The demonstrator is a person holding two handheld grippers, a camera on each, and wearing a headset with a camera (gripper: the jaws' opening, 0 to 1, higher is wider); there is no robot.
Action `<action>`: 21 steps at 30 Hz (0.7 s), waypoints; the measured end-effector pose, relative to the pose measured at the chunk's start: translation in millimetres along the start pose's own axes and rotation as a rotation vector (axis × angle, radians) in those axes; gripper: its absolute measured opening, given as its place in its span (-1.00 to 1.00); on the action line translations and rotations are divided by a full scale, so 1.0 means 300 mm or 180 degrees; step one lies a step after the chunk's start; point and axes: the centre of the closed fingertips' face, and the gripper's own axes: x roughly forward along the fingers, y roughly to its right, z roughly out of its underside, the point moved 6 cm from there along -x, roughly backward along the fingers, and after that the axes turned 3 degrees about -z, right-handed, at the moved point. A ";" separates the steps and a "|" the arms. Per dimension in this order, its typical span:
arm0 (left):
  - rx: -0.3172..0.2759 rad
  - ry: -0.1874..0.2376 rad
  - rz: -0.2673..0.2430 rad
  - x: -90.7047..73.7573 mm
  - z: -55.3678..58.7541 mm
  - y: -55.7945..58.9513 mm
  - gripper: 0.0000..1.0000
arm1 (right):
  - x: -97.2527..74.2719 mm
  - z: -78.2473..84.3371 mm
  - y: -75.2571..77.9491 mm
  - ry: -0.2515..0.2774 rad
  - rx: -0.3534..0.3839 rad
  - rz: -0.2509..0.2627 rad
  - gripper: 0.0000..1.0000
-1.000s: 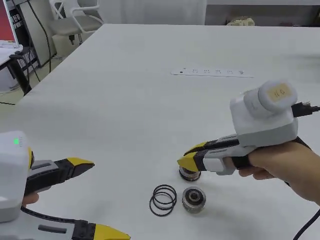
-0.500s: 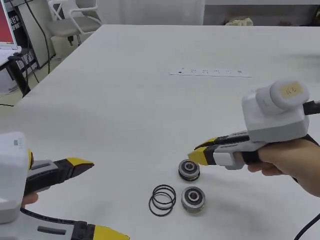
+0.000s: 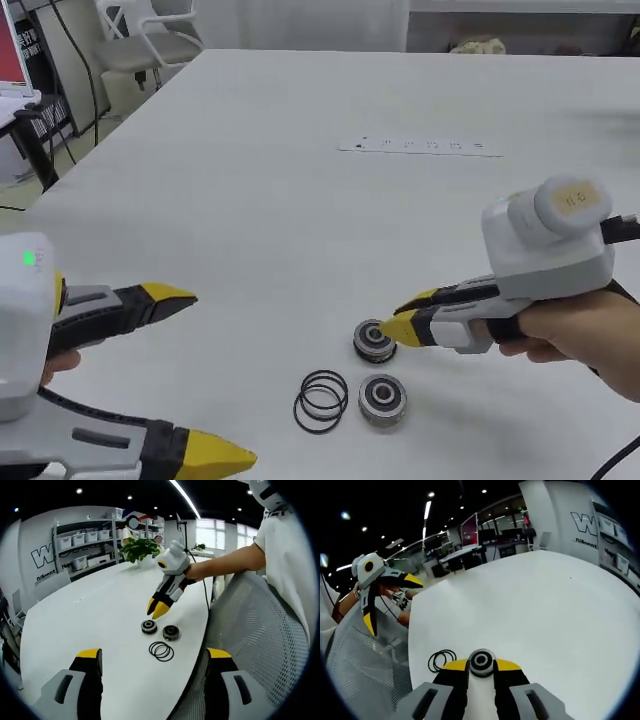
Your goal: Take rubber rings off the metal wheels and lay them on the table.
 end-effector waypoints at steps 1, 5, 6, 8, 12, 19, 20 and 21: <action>0.0018 0.0015 0.0009 0.006 -0.018 -0.009 0.65 | 0.003 0.004 0.000 -0.0029 -0.0019 -0.0013 -0.66; 0.0232 0.0066 0.0029 0.026 -0.076 -0.033 0.61 | 0.010 0.020 0.002 -0.0121 -0.0106 0.0002 -0.64; 0.0265 0.0070 0.0040 0.033 -0.088 -0.037 0.60 | 0.011 0.023 0.005 -0.0136 -0.0123 0.0011 -0.63; 0.0332 0.0073 0.0068 0.052 -0.118 -0.048 0.60 | 0.012 0.027 0.007 -0.0154 -0.0136 0.0018 -0.61; 0.0557 0.0143 0.0134 0.100 -0.184 -0.064 0.59 | 0.020 0.044 0.013 -0.0208 -0.0151 0.0021 -0.59; 0.0724 0.0252 0.0281 0.201 -0.263 -0.069 0.52 | 0.027 0.058 0.018 -0.0257 -0.0159 0.0031 -0.58; 0.0735 0.0264 0.0304 0.218 -0.268 -0.069 0.50 | 0.029 0.060 0.018 -0.0264 -0.0164 0.0029 -0.58; 0.0731 0.0272 0.0329 0.230 -0.272 -0.070 0.48 | 0.030 0.062 0.018 -0.0272 -0.0170 0.0028 -0.58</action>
